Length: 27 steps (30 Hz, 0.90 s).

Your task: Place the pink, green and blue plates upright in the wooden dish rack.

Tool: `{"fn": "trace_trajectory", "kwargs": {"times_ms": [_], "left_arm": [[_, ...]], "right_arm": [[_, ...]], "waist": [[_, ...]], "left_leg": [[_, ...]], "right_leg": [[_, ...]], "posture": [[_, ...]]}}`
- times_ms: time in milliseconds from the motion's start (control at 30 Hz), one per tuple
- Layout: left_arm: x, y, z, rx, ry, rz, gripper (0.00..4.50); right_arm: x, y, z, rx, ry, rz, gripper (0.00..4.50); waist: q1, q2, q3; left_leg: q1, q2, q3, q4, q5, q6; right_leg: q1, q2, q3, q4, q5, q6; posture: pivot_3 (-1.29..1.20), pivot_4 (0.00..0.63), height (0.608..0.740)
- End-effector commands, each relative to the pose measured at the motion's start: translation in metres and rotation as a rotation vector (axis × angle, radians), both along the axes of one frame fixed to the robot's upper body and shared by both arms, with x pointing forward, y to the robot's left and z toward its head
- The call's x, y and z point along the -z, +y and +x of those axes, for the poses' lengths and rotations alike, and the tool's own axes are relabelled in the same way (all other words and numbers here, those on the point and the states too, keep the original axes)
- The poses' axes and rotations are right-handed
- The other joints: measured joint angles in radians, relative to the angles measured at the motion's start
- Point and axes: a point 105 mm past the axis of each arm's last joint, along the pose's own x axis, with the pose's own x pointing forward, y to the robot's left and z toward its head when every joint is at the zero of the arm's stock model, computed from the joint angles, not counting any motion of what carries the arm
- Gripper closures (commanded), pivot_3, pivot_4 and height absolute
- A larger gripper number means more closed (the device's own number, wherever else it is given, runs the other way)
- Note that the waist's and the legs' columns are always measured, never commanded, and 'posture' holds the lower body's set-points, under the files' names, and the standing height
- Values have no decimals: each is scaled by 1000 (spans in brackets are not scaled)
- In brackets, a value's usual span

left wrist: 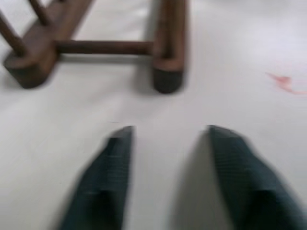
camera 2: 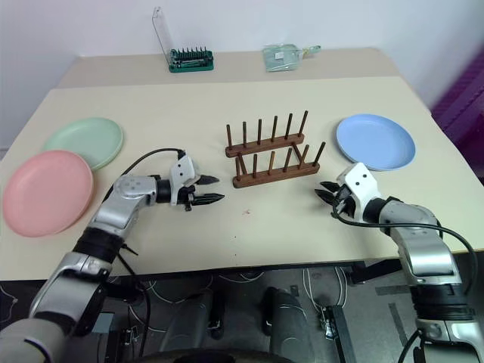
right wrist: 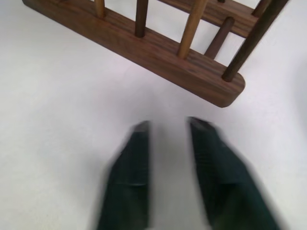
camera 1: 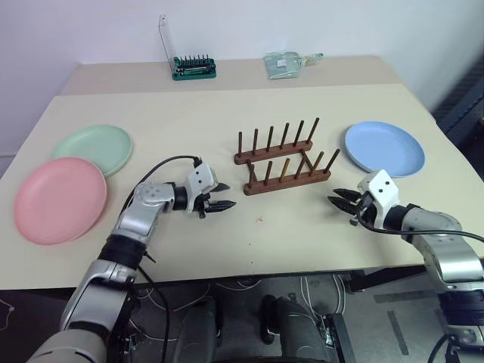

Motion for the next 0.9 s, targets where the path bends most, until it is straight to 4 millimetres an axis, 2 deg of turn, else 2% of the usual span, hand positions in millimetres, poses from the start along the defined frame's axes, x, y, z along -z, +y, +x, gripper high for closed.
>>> {"fn": "trace_trajectory", "kwargs": {"times_ms": [33, 167, 233, 367, 467, 600, 733, 900], "left_arm": [[-8, -27, -16, 72, -48, 14, 3346], [-9, -55, -14, 26, -46, -27, 3346], [-4, -62, -8, -21, -48, -4, 3346], [13, -53, 20, -235, -7, 54, 3346], [12, -39, 44, -374, -77, 74, 3346], [10, -27, 63, -485, -97, 51, 3346], [10, -26, 68, -500, -108, 43, 3346], [6, -28, 68, -497, -114, 9, 3346]], "right_arm": [[-1, 2, 10, 14, -28, -70, 4500], [0, 12, 21, 18, -33, -88, 4500], [1, 16, 28, 31, -39, -104, 4500], [3, 22, 40, 57, -58, -124, 4500], [4, 24, 56, 114, -77, -120, 4500], [2, 28, 71, 148, -113, -129, 4500], [-5, 27, 84, 188, -138, -118, 4500], [-6, 24, 87, 191, -150, -125, 4500]], "waist": [[3, 0, 0], [12, 0, 0], [13, 0, 0], [20, -1, -1], [19, -2, -3], [14, -2, -4], [-2, -1, -4], [-4, -1, -4]], "left_leg": [[0, 0, 0, 0, 0, 0], [-1, -1, 0, 1, 0, 0], [-1, -1, 0, 1, 0, 0], [0, -1, 2, 1, 0, 0], [1, -1, 1, 2, 0, 0], [4, -1, 0, 2, 0, 0], [5, -1, 0, 2, 0, 0], [5, -1, 3, 1, 0, 0]], "right_leg": [[0, 0, 0, 0, 0, 0], [0, 0, 0, 0, 0, 0], [0, 0, 0, 0, 0, 0], [0, 1, 0, 1, 0, 0], [2, 1, 0, 2, 0, 0], [4, 1, 0, 3, 0, 0], [5, 1, 0, 3, 0, 0], [6, 1, 0, 3, 0, 0]], "posture": [[0, 150, 730], [0, 150, 730], [0, 150, 730], [0, 150, 730], [0, 150, 730], [0, 150, 730], [0, 150, 730], [0, 150, 730]]}}
